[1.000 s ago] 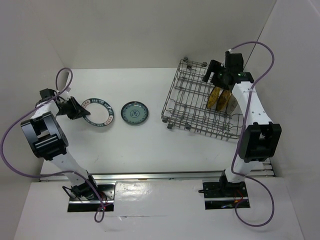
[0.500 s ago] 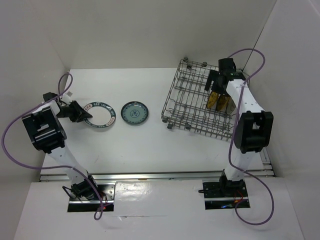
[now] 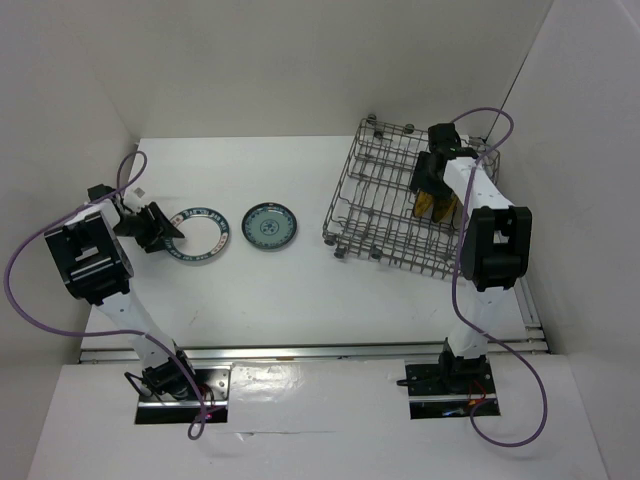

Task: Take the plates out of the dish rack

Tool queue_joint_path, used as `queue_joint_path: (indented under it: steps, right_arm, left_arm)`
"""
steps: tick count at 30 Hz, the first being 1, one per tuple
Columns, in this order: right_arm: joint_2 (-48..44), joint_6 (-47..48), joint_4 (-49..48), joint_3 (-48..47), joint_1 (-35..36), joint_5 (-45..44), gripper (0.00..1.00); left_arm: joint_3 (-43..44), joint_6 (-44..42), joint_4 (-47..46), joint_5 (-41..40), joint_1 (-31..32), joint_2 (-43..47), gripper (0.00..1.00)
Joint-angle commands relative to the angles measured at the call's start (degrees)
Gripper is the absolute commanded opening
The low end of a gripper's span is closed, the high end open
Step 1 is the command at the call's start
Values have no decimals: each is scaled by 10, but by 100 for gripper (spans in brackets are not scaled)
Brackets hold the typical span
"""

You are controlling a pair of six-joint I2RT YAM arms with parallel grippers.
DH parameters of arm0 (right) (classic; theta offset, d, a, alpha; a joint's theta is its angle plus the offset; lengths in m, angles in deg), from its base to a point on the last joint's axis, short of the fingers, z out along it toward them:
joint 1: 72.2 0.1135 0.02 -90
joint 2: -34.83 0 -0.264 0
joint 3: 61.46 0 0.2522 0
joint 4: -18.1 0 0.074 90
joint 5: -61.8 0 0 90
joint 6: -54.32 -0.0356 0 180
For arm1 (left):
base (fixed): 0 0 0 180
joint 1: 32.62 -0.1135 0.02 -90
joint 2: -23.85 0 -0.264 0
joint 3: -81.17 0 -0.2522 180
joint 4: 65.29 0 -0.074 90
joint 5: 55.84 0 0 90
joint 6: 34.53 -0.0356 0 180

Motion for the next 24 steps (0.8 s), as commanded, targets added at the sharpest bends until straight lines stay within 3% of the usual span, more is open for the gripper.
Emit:
queue_joint_path:
  steps: [1,4,5,8,9,16,17,18,22,24]
  right_arm:
    - [-8,5,-15,-40,-2,-5,61]
    - [-8,11,-4,-51,-2,-17,36]
    - [-8,16,-4,-51,-2,-17,23]
    - [-8,16,-4,-57,-2,-23,10]
    - [-8,16,1,-57,-2,-29,1]
    - [-33,30,35,-87,17,-100,0]
    - [-42,30,35,-100,22,-113,0]
    - [-58,37,46,-116,37,-127,0]
    - [-91,58,63,-228,86,-158,0]
    - [-113,58,63,-250,126,-144,0]
  left_arm:
    - [16,-18,28,-49,-2,26,62]
    - [16,-28,35,-73,-2,66,67]
    - [16,-28,35,-79,3,78,72]
    - [11,-34,35,-95,3,127,73]
    - [11,-34,35,-101,8,152,73]
    - [32,-58,46,-82,45,256,73]
    - [40,-65,53,-70,51,256,78]
    - [60,-80,64,-52,57,256,88]
    - [113,-109,118,77,89,238,96]
    - [139,-125,141,100,118,232,96]
